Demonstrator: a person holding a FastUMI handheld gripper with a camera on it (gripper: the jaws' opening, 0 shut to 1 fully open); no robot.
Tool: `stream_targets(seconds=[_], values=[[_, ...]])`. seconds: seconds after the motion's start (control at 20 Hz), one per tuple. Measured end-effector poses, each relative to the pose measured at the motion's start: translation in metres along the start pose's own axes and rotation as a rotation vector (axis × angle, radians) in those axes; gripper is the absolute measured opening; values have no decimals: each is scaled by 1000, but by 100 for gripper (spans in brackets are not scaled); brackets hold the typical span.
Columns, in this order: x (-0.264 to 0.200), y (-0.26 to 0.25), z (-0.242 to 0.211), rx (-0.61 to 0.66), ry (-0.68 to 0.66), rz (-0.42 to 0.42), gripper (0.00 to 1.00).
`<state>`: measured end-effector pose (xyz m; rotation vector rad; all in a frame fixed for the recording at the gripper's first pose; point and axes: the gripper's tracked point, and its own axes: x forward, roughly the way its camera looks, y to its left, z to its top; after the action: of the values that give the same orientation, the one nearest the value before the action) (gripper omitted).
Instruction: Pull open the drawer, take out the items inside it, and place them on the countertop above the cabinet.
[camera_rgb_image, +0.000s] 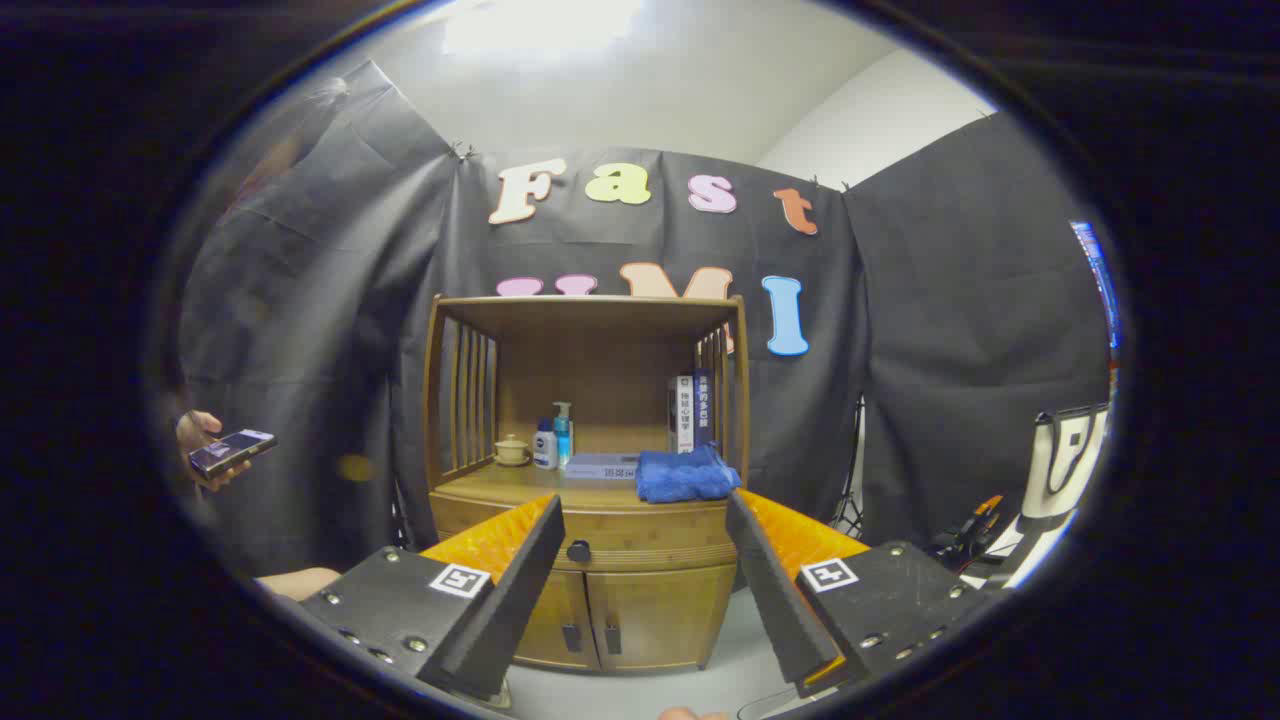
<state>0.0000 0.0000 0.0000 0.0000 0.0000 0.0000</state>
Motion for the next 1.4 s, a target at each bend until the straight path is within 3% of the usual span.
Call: stream_targets(seconds=[0.95, 1.4], values=[[11, 20, -18, 10, 34, 57, 97], [69, 57, -59, -15, 99, 154, 97]])
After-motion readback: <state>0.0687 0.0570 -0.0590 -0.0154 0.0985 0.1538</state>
